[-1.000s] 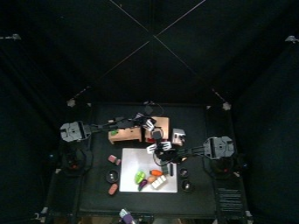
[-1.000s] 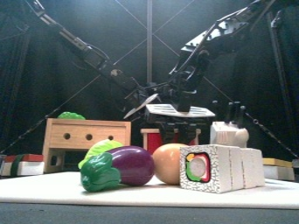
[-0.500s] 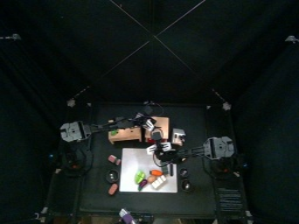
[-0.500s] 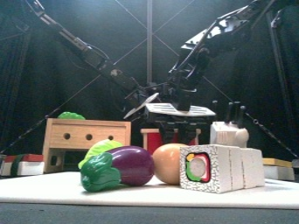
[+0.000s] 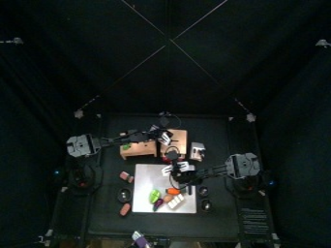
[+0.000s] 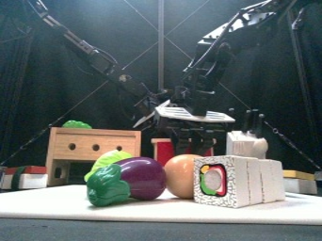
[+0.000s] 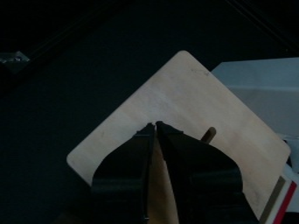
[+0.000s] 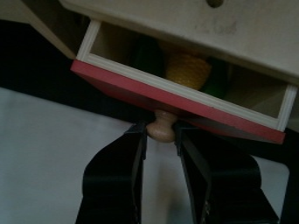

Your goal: Open drawer

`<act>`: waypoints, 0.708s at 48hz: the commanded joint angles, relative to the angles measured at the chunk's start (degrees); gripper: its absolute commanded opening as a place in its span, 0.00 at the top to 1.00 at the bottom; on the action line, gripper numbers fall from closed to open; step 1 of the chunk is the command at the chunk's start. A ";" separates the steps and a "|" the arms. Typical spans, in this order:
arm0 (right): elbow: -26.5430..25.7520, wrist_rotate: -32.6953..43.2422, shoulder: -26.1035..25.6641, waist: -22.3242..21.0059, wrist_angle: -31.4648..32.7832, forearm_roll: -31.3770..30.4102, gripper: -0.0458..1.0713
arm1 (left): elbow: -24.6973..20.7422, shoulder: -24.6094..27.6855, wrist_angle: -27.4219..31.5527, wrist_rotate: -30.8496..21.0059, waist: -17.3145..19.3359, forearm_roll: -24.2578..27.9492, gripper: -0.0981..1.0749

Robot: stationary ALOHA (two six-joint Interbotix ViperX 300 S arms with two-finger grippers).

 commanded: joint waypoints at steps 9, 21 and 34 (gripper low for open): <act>-1.23 0.09 -1.41 3.69 -0.35 1.93 0.45 | 0.88 0.00 0.97 0.00 0.26 -0.09 0.42; -1.49 0.09 -1.41 5.54 -0.35 2.81 0.45 | 0.88 -0.09 0.97 0.00 0.35 -0.09 0.42; -1.85 0.26 -1.41 6.94 -0.35 3.25 0.45 | 0.88 -0.26 0.97 0.00 0.35 -0.09 0.42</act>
